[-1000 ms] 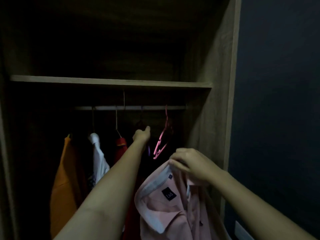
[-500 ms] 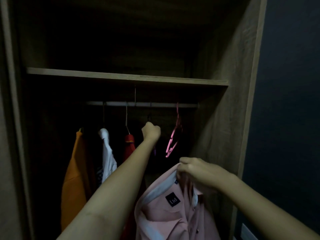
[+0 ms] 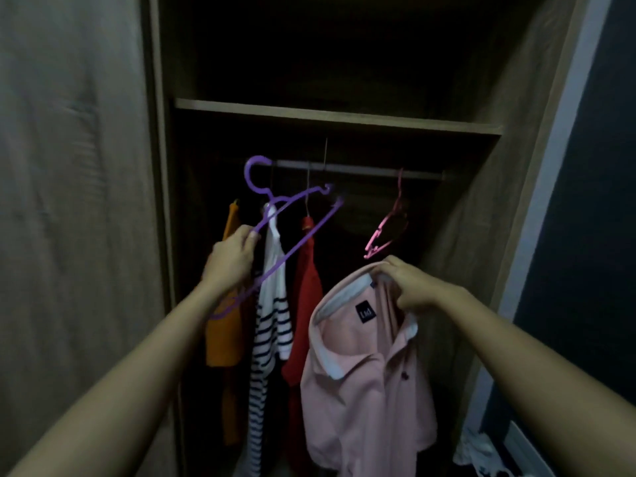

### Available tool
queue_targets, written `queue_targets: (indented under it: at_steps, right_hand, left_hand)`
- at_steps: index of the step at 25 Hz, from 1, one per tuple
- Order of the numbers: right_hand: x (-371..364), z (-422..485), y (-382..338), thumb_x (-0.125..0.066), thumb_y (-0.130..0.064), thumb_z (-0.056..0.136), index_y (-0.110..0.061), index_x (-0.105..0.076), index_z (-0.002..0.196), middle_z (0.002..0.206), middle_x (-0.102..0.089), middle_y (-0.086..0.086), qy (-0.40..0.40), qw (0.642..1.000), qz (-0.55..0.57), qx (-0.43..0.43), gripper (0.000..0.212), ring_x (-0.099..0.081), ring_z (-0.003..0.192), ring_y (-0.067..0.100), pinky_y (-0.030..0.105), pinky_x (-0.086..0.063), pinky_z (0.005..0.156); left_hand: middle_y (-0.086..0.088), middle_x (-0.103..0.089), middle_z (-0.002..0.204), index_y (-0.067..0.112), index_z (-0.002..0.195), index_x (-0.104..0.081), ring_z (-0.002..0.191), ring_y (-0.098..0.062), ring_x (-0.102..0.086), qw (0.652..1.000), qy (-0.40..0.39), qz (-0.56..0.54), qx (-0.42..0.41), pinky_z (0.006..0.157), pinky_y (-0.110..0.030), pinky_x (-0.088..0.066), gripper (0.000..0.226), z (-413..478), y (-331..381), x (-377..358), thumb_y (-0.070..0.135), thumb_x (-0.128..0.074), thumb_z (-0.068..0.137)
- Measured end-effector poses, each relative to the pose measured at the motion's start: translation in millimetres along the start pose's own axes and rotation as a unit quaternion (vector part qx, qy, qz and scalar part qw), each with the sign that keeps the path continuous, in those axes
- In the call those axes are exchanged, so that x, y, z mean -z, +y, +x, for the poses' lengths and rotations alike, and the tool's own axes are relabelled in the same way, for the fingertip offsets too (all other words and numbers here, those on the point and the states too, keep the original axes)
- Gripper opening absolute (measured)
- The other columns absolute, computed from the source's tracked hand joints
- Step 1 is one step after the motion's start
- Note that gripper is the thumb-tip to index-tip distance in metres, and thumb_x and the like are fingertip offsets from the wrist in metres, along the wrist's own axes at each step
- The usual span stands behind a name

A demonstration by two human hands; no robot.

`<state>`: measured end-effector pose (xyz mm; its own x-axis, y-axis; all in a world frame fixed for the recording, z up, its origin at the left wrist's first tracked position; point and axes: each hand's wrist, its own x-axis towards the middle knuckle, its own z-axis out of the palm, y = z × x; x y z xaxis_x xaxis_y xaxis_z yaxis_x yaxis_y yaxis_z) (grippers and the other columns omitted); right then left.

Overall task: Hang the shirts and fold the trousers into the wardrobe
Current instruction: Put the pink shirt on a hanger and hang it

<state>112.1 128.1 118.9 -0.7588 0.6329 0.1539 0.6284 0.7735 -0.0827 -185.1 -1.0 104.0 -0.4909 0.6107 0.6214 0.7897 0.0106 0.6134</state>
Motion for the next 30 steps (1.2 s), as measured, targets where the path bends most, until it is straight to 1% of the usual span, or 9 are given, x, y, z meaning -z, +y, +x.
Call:
queue_targets:
  at_steps: [3, 6, 10, 13, 16, 21, 24, 27, 30]
  right_hand:
    - [-4, 5, -10, -0.053, 0.013, 0.067, -0.01, -0.045, 0.13, 0.13, -0.034, 0.006, 0.001, 0.999, 0.037, -0.023, 0.068, -0.044, 0.12, 0.023, 0.019, -0.037, 0.09]
    - [-9, 7, -23, -0.049, 0.014, 0.07, -0.01, -0.038, 0.136, 0.14, -0.029, 0.008, 0.009, 0.997, 0.074, -0.03, 0.071, -0.035, 0.13, 0.024, 0.025, -0.033, 0.103]
    - [-10, 6, -46, -0.046, 0.012, 0.067, -0.015, -0.036, 0.138, 0.138, -0.029, 0.009, -0.008, 0.993, 0.117, -0.011, 0.077, -0.03, 0.133, 0.023, 0.024, -0.028, 0.106]
    - [-6, 8, -74, -0.05, -0.005, 0.06, -0.017, -0.037, 0.136, 0.133, -0.031, 0.009, -0.026, 0.994, 0.096, 0.033, 0.078, -0.035, 0.127, 0.028, 0.036, -0.034, 0.106]
    - [2, 10, -108, -0.051, 0.002, 0.067, -0.021, -0.036, 0.138, 0.136, -0.032, 0.008, -0.018, 0.997, 0.039, 0.071, 0.076, -0.036, 0.124, 0.03, 0.041, -0.033, 0.105]
    - [20, 9, -161, -0.049, 0.004, 0.08, -0.017, -0.027, 0.144, 0.142, -0.027, 0.011, -0.012, 0.982, 0.139, 0.126, 0.07, -0.035, 0.129, 0.026, 0.026, -0.032, 0.1]
    - [34, 6, -153, -0.046, -0.041, 0.088, -0.022, -0.044, 0.13, 0.121, -0.058, 0.007, 0.164, 0.964, -0.1, 0.184, 0.046, -0.058, 0.105, 0.024, 0.033, -0.041, 0.077]
    - [41, 4, -140, -0.031, -0.055, 0.089, -0.018, -0.056, 0.085, 0.072, -0.065, 0.003, 0.296, 0.9, -0.242, 0.208, 0.045, -0.064, 0.059, 0.028, 0.022, -0.026, 0.048]
    - [45, 2, -151, -0.031, -0.054, 0.094, -0.015, -0.052, 0.09, 0.085, -0.065, 0.005, 0.317, 0.912, -0.203, 0.161, 0.043, -0.063, 0.072, 0.031, 0.027, -0.024, 0.051]
  left_hand:
    - [0.005, -0.067, 0.077, 0.033, 0.091, -0.065, 0.061, -0.004, -0.061, 0.996, -0.045, -0.075, -0.021, 0.057, -0.018, -0.044, 0.017, -39, -22, 64, 0.036, -0.048, 0.096]
    - [0.01, -0.044, 0.045, 0.033, 0.083, -0.072, 0.035, -0.006, -0.034, 0.973, -0.102, -0.206, 0.031, 0.036, -0.013, -0.025, 0.026, -78, -45, 111, 0.056, -0.061, 0.08]
    - [0.007, -0.038, 0.042, 0.02, 0.09, -0.073, 0.033, -0.004, -0.03, 0.968, -0.154, -0.191, 0.051, 0.033, -0.013, -0.022, 0.034, -102, -53, 129, 0.049, -0.059, 0.083]
    - [0.021, -0.058, 0.048, 0.027, 0.095, -0.068, 0.045, 0.003, -0.053, 0.975, -0.194, -0.11, -0.002, 0.048, -0.01, -0.035, 0.031, -107, -40, 122, 0.054, -0.054, 0.086]
    - [0.021, -0.07, 0.09, 0.033, 0.102, -0.067, 0.086, 0.005, -0.063, 0.975, -0.203, -0.047, -0.071, 0.075, -0.022, -0.048, 0.032, -105, -26, 102, 0.053, -0.047, 0.086]
    - [0.036, -0.06, 0.068, 0.014, 0.093, -0.073, 0.064, 0.015, -0.056, 0.98, -0.119, -0.038, -0.155, 0.061, -0.006, -0.038, 0.034, -106, -8, 52, 0.04, -0.051, 0.091]
    - [0.036, -0.059, 0.066, 0.011, 0.086, -0.072, 0.061, 0.016, -0.054, 0.985, -0.01, -0.102, -0.14, 0.059, -0.006, -0.037, 0.043, -105, -12, 56, 0.046, -0.047, 0.085]
    - [0.016, -0.064, 0.075, 0.013, 0.091, -0.071, 0.074, -0.001, -0.061, 0.98, 0.105, -0.042, -0.163, 0.07, -0.023, -0.044, 0.036, -97, -7, 65, 0.042, -0.05, 0.086]
    - [-0.012, -0.051, 0.105, 0.017, 0.1, -0.064, 0.099, -0.029, -0.047, 0.958, 0.275, 0.062, -0.045, 0.088, -0.048, -0.038, 0.02, -106, 11, 47, 0.031, -0.064, 0.085]
